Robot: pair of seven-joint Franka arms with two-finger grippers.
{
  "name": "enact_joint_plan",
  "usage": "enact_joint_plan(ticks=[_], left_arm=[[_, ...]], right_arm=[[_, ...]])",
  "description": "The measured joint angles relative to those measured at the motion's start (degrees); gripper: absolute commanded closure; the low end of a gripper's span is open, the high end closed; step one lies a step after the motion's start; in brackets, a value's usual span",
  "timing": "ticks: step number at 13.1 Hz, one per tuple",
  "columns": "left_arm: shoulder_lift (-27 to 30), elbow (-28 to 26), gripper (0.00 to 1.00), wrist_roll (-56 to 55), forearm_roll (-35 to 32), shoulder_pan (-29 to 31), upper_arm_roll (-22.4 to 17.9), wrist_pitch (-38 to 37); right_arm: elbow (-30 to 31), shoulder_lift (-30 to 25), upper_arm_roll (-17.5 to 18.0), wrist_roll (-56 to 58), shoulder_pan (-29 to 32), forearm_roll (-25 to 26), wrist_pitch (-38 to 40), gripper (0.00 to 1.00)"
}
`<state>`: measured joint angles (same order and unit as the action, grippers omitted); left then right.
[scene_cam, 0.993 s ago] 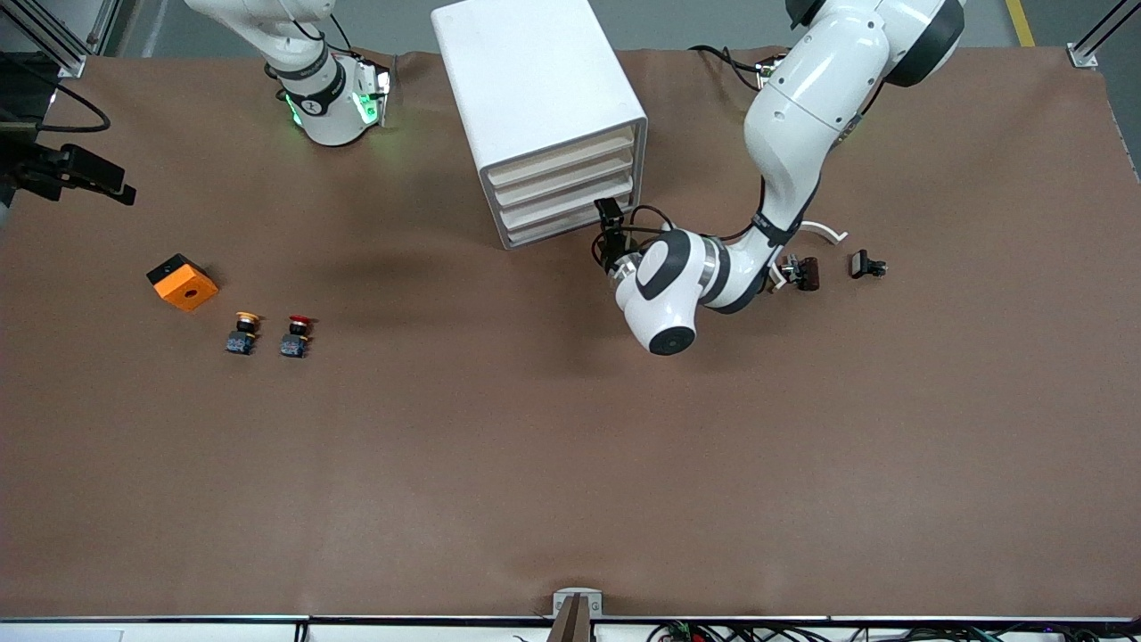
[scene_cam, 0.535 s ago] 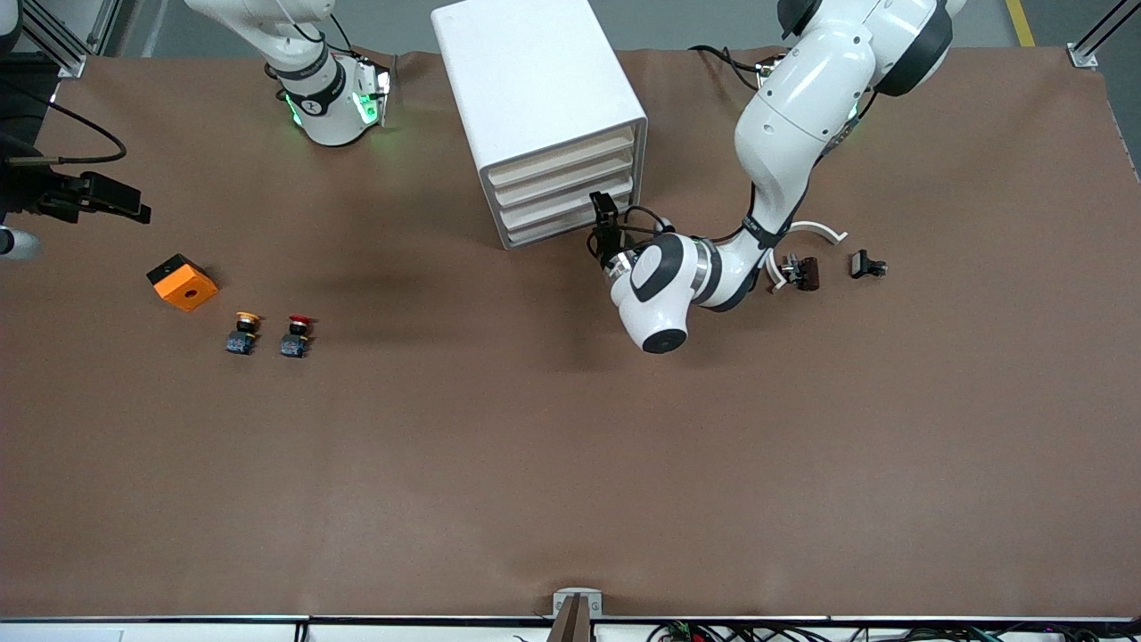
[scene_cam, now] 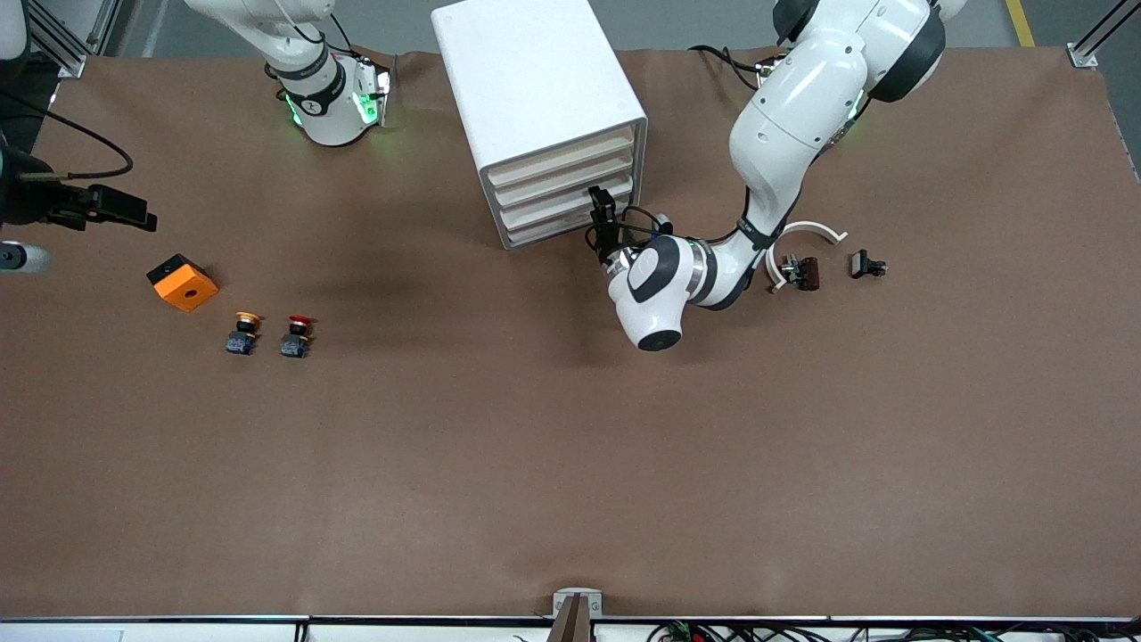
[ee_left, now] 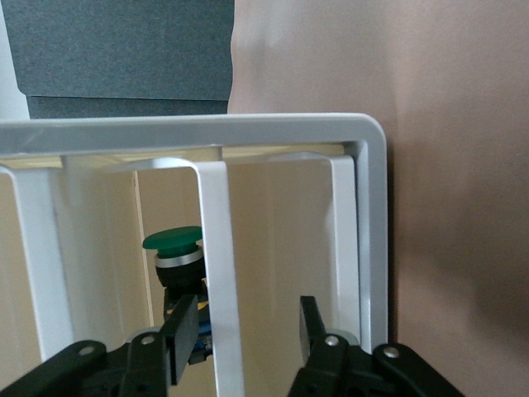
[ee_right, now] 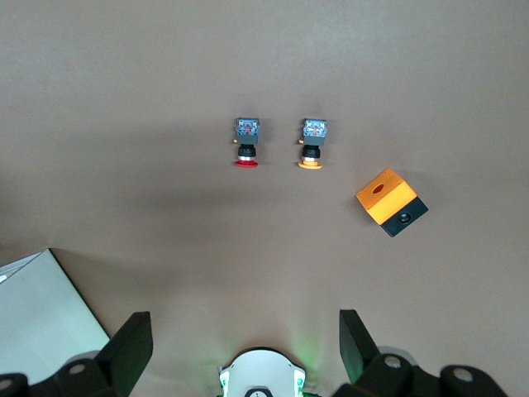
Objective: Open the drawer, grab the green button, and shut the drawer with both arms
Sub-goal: 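Pull the drawer open with the left gripper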
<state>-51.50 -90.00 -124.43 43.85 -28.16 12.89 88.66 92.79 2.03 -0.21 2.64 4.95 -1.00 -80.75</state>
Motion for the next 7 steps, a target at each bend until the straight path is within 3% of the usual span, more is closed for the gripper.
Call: enact_joint_plan(ticks=[1, 2, 7], left_arm=[[-0.16, 0.00, 0.86, 0.00, 0.43, -0.24, 0.00, 0.00], [-0.23, 0.00, 1.00, 0.00, 0.69, -0.56, 0.02, 0.00], [-0.22, 0.58, 1.00, -0.86, 1.11, -0.70, -0.11, -1.48]], right_arm=[[0.00, 0.86, -0.08, 0.00, 0.06, 0.00, -0.01, 0.00], [-0.03, 1.42, -0.16, -0.01, 0.08, 0.01, -0.01, 0.00], [-0.64, 1.62, -0.23, -0.15, 0.18, 0.28, -0.13, 0.00]])
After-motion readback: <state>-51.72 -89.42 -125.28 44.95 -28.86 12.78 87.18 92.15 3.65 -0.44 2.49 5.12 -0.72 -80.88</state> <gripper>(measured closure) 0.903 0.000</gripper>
